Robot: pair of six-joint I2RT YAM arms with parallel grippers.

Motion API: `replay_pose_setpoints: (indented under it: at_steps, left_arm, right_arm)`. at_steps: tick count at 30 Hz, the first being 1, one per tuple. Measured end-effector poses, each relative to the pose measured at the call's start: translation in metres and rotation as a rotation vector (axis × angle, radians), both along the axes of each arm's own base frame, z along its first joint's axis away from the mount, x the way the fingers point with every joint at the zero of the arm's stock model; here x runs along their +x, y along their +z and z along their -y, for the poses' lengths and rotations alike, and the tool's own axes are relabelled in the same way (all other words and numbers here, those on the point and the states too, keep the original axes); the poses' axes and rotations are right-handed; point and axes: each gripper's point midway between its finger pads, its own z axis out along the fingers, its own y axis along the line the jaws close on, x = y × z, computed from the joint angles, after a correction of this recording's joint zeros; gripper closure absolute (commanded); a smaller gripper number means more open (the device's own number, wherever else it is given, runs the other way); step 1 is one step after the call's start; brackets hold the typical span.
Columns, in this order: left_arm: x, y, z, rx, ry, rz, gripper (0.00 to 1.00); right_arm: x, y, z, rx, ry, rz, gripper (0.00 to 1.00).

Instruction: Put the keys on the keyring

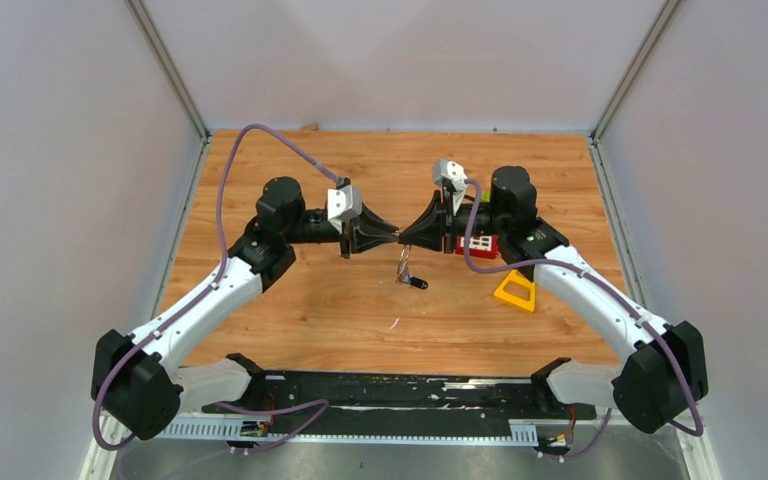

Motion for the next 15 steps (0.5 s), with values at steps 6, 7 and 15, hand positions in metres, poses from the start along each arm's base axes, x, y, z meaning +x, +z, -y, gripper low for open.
replay_pose_setpoints:
  at_steps: [6, 7, 15]
  left_arm:
    - [0.0018, -0.0048, 0.0017, 0.005, 0.0, -0.033, 0.88]
    - [0.0024, -0.0047, 0.0018, 0.005, 0.003, -0.033, 0.91]
    - [0.0023, -0.0047, 0.0015, 0.004, 0.004, -0.046, 1.0]
  right_arm:
    - [0.0002, -0.0029, 0.0009, -0.004, -0.002, -0.006, 1.0]
    - [-0.0003, -0.0034, 0.0013, -0.005, 0.001, -0.01, 1.0]
    - [-0.0003, -0.0036, 0.0014, -0.005, 0.003, -0.004, 0.9]
